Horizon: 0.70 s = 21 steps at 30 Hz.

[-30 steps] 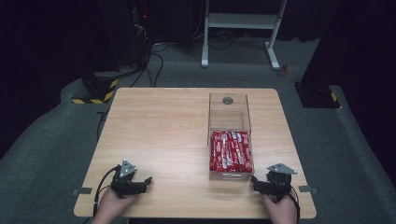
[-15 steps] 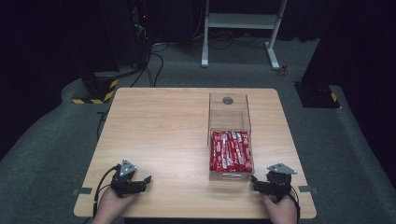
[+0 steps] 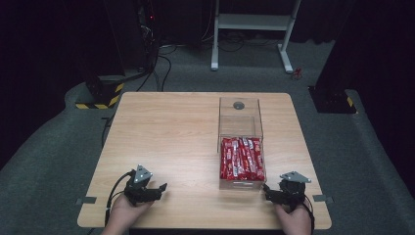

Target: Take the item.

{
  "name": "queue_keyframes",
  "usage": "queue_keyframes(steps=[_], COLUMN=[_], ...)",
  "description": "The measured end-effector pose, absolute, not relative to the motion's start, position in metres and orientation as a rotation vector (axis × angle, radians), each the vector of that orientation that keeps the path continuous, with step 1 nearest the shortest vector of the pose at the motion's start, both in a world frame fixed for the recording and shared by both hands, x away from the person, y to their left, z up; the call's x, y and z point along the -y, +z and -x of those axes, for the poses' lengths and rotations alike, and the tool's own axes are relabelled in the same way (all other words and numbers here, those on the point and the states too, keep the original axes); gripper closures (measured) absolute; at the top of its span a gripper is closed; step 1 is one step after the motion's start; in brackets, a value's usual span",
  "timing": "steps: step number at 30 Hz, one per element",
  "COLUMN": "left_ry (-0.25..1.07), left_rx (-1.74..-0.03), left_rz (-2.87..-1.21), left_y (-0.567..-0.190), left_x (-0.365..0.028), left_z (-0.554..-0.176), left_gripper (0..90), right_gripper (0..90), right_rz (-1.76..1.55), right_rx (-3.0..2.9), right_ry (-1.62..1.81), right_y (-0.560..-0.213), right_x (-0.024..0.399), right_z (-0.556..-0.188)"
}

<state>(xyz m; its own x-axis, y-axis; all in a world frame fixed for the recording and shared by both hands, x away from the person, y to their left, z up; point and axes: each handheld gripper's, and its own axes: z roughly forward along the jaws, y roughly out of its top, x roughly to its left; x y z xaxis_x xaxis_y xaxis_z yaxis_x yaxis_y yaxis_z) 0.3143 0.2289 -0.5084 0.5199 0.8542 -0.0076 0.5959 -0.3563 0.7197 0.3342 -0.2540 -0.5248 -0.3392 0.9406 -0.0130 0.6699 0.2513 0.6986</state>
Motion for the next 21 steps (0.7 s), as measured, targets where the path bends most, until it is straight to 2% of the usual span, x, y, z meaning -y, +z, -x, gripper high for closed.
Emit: queue_keyframes(steps=[13, 21], left_ry=[0.417, 0.459], left_rx=[-1.115, -1.094], left_rz=[-2.066, -2.066], left_y=[-0.500, -0.498], left_x=[-0.210, -0.200], left_z=[-0.315, -0.316], left_gripper=[27.5, 25.9], right_gripper=[8.2, 8.1], right_rz=[-1.464, -1.465], right_rx=[-2.098, -2.098], right_ry=[0.844, 0.843], right_y=[-0.525, -0.525], right_x=[0.254, 0.254], right_z=[-0.334, -0.334])
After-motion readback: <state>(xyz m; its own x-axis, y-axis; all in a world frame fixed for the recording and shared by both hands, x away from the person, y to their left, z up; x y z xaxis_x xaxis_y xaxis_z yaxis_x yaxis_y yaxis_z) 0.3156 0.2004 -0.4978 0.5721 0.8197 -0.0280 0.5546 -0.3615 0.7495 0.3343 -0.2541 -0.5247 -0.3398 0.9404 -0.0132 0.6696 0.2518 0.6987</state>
